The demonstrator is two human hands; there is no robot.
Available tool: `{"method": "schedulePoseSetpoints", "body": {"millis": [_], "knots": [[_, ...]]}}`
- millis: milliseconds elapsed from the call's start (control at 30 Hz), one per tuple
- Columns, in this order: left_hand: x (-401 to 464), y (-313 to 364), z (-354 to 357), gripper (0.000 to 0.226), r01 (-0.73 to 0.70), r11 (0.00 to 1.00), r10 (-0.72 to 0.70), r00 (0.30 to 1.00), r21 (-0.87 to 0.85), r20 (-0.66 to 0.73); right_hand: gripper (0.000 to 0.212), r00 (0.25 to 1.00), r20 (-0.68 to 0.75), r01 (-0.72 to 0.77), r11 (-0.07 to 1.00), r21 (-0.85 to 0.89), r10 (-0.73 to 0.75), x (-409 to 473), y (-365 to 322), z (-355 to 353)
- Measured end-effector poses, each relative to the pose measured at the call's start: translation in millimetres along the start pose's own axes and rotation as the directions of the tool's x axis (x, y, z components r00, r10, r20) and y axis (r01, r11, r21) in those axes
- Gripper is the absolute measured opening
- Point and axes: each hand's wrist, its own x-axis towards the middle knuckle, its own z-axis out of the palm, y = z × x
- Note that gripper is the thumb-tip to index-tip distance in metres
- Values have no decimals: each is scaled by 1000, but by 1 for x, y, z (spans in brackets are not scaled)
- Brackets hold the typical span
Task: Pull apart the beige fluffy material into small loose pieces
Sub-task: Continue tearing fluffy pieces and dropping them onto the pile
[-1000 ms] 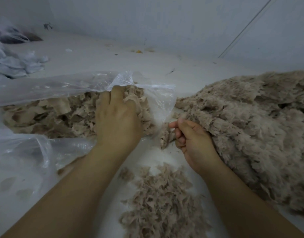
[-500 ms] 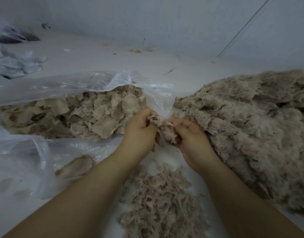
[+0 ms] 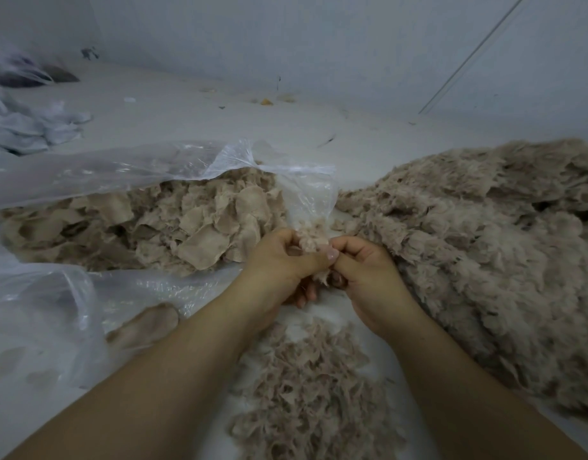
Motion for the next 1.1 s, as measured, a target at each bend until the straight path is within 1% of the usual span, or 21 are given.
{"method": "schedulePoseSetpoints", "body": {"millis": [100, 133, 200, 300, 333, 400, 433, 467, 533, 667, 733, 800, 833, 867, 900, 967, 1033, 1100], "knots": [[0, 2, 0, 25, 3, 998, -1, 999, -67, 32, 12, 1000, 8, -2, 1000, 5, 2, 0, 0, 0], [1, 2, -1, 20, 12, 995, -9, 999, -96, 33, 16, 1000, -7, 1, 1000, 7, -1, 0, -1, 1], [2, 2, -3, 7, 25, 994, -26, 1000, -104, -6, 23, 1000, -26, 1, 1000, 31, 0, 0, -2, 1], [3, 2, -4, 16, 51, 989, -59, 997, -138, -50, 22, 999, -39, -21, 999, 50, 23, 0, -1, 0], [2, 3, -4, 18, 56, 985, -63, 997, -164, -39, 21, 999, -40, -31, 998, 59, 34, 0, -2, 0], [0, 4, -4, 34, 70, 977, -69, 998, -201, 15, 19, 999, -16, -40, 997, 70, 42, -1, -3, 0], [-1, 4, -4, 39, 68, 979, -62, 997, -190, 35, 18, 999, 10, -35, 997, 66, 35, -1, -3, 0], [-2, 3, -4, 39, 50, 986, -44, 998, -159, 39, 17, 999, 37, -28, 998, 59, 26, -2, -4, 1], [-2, -1, -3, 33, -10, 997, 10, 1000, -79, -3, 15, 998, 62, -17, 999, 51, 14, -3, -5, 1], [-2, -2, -2, 18, -57, 997, 54, 997, -59, -45, 11, 997, 69, 13, 998, 55, -17, -3, -8, 1], [-2, -1, -3, 23, -32, 997, 30, 999, -66, -39, 15, 997, 72, 19, 998, 56, -23, -4, -8, 0], [-3, 1, -3, 45, 2, 996, -2, 1000, -89, 0, 16, 997, 80, 23, 999, 23, -24, -5, -6, 0], [-3, 2, -3, 51, 8, 995, -6, 1000, -104, 19, 12, 996, 89, 24, 1000, 0, -24, -5, -5, 1], [-3, 3, -3, 47, 0, 993, 3, 1000, -116, 26, 8, 995, 98, 20, 1000, -20, -18, -5, -6, 2], [-3, 3, -4, 37, -16, 992, 19, 1000, -122, 23, 10, 995, 103, 17, 999, -31, -14, -6, -6, 2], [-2, 3, -4, 19, -50, 991, 46, 998, -123, -34, 18, 994, 112, 3, 1000, -30, 1, -6, -8, 2], [0, 3, -6, 18, -81, 992, 66, 987, -99, -144, 22, 993, 117, -22, 1000, -7, 22, -7, -10, 2], [3, 5, -11, 20, -122, 990, 100, 964, -77, -246, 33, 994, 104, -42, 998, 41, 38, -6, -10, 1]]}}
